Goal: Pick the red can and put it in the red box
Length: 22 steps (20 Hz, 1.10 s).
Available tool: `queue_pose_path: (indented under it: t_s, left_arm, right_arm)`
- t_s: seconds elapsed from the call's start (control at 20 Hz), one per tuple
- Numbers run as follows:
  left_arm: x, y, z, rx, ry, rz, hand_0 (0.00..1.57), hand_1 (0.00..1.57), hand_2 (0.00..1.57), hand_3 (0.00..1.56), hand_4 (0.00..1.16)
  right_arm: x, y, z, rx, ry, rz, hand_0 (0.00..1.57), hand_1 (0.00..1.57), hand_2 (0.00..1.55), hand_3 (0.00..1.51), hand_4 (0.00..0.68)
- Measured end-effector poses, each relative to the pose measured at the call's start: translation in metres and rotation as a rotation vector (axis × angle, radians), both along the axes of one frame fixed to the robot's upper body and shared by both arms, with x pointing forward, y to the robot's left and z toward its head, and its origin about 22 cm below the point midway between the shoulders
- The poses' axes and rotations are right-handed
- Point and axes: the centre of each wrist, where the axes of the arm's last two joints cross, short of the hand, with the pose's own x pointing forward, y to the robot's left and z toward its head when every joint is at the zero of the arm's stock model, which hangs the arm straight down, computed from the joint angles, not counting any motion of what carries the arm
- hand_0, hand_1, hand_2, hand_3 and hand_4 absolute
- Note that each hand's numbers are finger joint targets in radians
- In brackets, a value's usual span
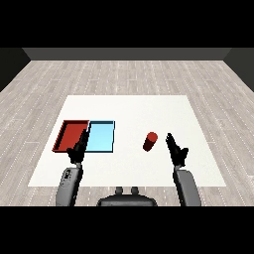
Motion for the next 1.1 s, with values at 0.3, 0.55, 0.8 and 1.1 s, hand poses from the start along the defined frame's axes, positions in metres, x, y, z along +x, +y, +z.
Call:
queue_pose_path:
  t_s: [0.3, 0.55, 0.8, 1.1]
  left_arm:
    - [0.003, 0.004, 0.0, 0.017, 0.033, -0.004, 0.0, 0.0, 0.0, 0.0, 0.0]
    - [0.003, -0.001, 0.016, -0.043, -0.248, -0.03, 0.0, 0.0, 0.0, 0.0, 0.0]
    - [0.003, -0.001, 0.007, -0.062, -0.352, -0.03, 0.0, 0.0, 0.0, 0.0, 0.0]
    - [0.005, 0.002, 0.009, -0.076, -0.383, -0.036, 0.0, 0.0, 0.0, 0.0, 0.0]
  right_arm:
    - [0.009, -0.056, 0.006, -0.016, -0.024, -0.003, 0.0, 0.0, 0.0, 0.0, 0.0]
    - [0.017, -0.075, 0.022, 0.025, -0.276, 0.027, 0.0, 0.0, 0.0, 0.0, 0.0]
    - [0.02, -0.1, 0.011, 0.045, -0.369, 0.041, 0.0, 0.0, 0.0, 0.0, 0.0]
    - [0.029, -0.108, 0.01, 0.063, -0.393, 0.054, 0.0, 0.0, 0.0, 0.0, 0.0]
